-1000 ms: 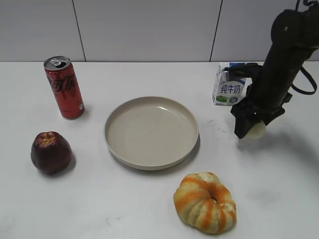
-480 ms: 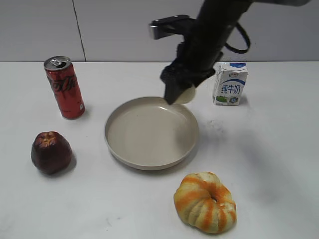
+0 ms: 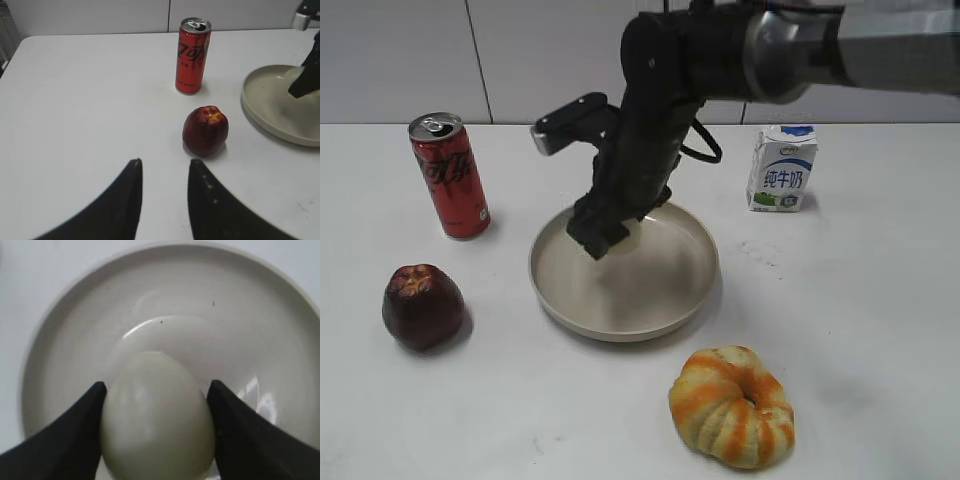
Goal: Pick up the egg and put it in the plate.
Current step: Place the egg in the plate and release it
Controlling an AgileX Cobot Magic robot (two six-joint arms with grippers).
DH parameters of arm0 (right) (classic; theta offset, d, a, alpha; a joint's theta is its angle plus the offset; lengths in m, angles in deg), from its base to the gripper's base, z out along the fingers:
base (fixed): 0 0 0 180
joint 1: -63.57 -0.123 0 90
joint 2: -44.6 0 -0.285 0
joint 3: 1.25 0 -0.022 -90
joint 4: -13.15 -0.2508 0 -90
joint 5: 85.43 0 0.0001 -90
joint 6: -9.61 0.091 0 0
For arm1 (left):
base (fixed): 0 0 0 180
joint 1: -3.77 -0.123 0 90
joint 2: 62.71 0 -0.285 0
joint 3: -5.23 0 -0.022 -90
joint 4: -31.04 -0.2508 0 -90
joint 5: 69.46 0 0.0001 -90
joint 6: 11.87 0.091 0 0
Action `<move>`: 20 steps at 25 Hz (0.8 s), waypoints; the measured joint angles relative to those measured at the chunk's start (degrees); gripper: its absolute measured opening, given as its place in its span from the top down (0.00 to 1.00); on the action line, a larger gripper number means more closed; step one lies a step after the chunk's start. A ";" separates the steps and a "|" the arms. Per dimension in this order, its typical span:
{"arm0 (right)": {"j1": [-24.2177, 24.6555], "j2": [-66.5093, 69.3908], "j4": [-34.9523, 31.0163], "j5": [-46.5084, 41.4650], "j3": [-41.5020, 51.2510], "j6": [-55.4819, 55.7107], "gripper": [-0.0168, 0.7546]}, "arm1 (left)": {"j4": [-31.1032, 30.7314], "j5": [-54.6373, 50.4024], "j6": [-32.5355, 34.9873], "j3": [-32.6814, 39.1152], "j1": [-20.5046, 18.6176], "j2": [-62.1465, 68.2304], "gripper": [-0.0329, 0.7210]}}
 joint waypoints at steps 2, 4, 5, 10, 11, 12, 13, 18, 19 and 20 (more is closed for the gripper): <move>0.00 1.15 0.86 -1.08 0.00 0.90 0.33 | 0.00 0.00 0.00 0.00 0.00 0.00 0.65; 0.00 1.29 1.64 -1.51 -0.07 2.81 0.20 | 0.00 0.00 0.00 0.00 0.00 0.00 0.65; 0.00 1.29 2.09 -1.94 -0.42 4.12 0.16 | 0.00 0.00 0.00 0.00 0.00 0.00 0.65; 1.20 1.20 3.68 -8.51 -5.13 8.16 0.15 | 0.00 0.00 0.00 0.00 0.00 0.00 0.65; 1.87 1.20 3.76 -11.19 -7.08 8.35 0.15 | 0.00 0.00 0.00 0.00 0.00 0.00 0.65; 2.60 1.20 3.76 -13.54 -8.60 8.47 0.15 | 0.00 0.00 0.00 0.00 0.00 0.00 0.65; 3.67 1.20 3.76 -15.50 -10.42 8.59 0.15 | 0.00 0.00 0.00 0.00 0.00 0.00 0.65; 11.46 -0.97 3.40 -20.46 -13.02 8.88 0.17 | 0.00 0.00 0.00 0.00 0.00 0.00 0.65; 13.22 -1.78 3.40 -20.59 -13.02 9.02 0.17 | 0.00 0.00 0.00 0.00 0.00 0.00 0.65; 15.48 -2.81 3.40 -20.66 -13.06 9.48 0.18 | 0.00 0.00 0.00 0.00 0.00 0.00 0.65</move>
